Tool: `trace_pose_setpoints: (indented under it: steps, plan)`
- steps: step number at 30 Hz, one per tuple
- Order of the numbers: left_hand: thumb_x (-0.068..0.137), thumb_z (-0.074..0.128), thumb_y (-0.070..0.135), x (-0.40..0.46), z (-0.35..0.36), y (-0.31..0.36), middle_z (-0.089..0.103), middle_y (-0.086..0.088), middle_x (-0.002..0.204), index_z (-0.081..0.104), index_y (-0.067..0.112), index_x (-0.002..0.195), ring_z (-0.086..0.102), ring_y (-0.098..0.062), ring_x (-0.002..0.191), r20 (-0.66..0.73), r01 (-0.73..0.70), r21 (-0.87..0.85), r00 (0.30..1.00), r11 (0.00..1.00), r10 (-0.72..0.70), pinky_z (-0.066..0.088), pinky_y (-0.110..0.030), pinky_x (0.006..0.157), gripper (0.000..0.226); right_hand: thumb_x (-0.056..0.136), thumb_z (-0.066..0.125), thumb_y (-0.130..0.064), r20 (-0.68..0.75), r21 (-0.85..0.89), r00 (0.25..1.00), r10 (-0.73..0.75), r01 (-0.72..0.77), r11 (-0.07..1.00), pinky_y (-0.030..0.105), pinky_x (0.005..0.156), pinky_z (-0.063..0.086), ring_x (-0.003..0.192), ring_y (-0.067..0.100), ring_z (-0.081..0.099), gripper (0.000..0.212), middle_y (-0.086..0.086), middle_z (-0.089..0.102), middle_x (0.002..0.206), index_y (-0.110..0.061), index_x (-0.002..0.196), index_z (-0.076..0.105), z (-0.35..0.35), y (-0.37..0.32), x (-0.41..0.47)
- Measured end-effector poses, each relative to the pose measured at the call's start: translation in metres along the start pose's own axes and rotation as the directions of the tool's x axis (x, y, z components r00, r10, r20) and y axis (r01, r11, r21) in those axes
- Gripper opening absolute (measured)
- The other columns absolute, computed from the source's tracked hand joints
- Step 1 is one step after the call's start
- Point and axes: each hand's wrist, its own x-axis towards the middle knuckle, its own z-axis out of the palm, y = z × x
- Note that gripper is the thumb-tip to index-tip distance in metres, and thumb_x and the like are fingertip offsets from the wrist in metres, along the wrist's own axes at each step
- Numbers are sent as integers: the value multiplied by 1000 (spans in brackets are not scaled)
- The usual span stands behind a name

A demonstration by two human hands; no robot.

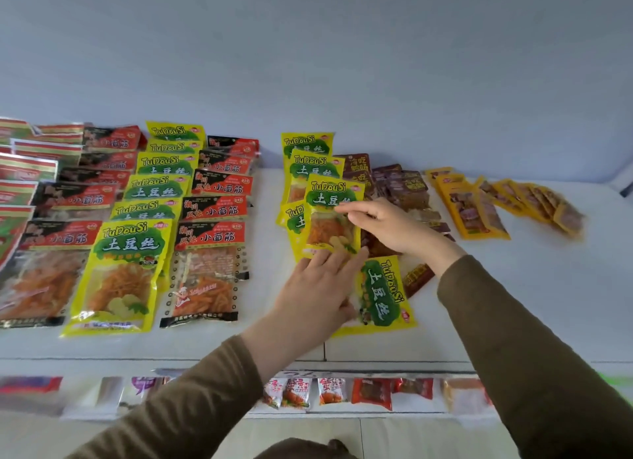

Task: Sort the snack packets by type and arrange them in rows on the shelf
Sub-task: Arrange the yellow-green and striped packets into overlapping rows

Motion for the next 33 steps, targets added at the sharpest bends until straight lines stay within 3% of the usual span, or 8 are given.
trace_pose_setpoints:
  steps: [3, 5, 8, 13, 18, 22, 28, 33]
  plan:
    - [89, 67, 40, 2, -4, 5, 47, 1, 133, 3, 29, 164, 40, -24, 127, 6, 135, -82, 991, 987, -135, 35, -35, 105, 99, 106, 36, -51, 82, -51, 997, 4, 0, 999, 52, 111, 40, 131, 47, 48, 44, 4, 44, 156, -34, 140, 59, -5, 6, 6]
    - [88, 68, 31, 1, -9, 6, 56, 4, 112, 13, 34, 161, 53, -25, 116, 3, 259, -205, 965, 944, -264, 43, -35, 90, 91, 102, 26, -64, 98, 10, 995, -3, 2, 1000, 40, 114, 38, 135, 34, 51, 58, 14, 49, 150, -35, 136, 62, -9, 9, 8]
    - [87, 76, 31, -3, -17, 1, 53, 14, 77, 33, 39, 145, 63, -22, 84, 56, 425, -343, 899, 838, -433, 51, -38, 71, 73, 94, 12, -78, 75, 207, 997, 13, -29, 978, 18, 97, 35, 108, -24, 52, 73, -25, 52, 139, -43, 130, 65, -16, 6, 2]
    - [81, 86, 18, 2, -26, -7, 77, 4, 98, 41, 35, 134, 74, -17, 79, 34, 385, -801, 794, 459, -607, 60, -32, 68, 71, 98, 15, -70, -23, 525, 999, 45, -26, 851, 34, 105, 43, 125, 2, 55, 69, -13, 65, 134, -36, 123, 69, -18, 12, 4]
    - [83, 78, 50, 20, -17, -13, 29, -12, 158, -3, 20, 164, 32, -34, 144, -45, 592, -382, 755, 710, -654, 30, -46, 116, 118, 102, 31, -63, -180, 689, 965, 188, -13, 724, 43, 117, 35, 139, 16, 42, 55, -6, 45, 154, -32, 132, 65, -9, 13, 5]
    - [92, 52, 68, 12, -3, -8, 12, -7, 170, 9, 30, 164, 10, -30, 155, -305, 395, -217, 841, 893, -446, 12, -47, 123, 92, 103, 51, -43, -258, 635, 943, 210, 2, 773, 42, 112, 43, 127, 10, 52, 41, -8, 54, 141, -30, 141, 53, -4, 15, 7]
    - [94, 9, 79, 9, 26, -1, -8, 1, 172, 1, 39, 163, -17, -22, 157, -108, 411, -99, 901, 906, -420, -3, -49, 128, 80, 95, 67, -21, -424, 36, 906, -12, 30, 999, 25, 86, 42, 109, 8, 57, 59, -11, 56, 125, -21, 147, 39, 10, -4, 27]
    - [103, 19, 60, -6, 24, 12, 0, 2, 172, 16, 33, 163, -15, -18, 158, -187, 354, -154, 906, 923, -379, -2, -52, 128, 67, 105, 49, -32, -406, 81, 913, -26, 65, 995, 28, 67, 36, 88, 16, 59, 44, -1, 64, 99, -11, 143, 53, 17, -24, 27]
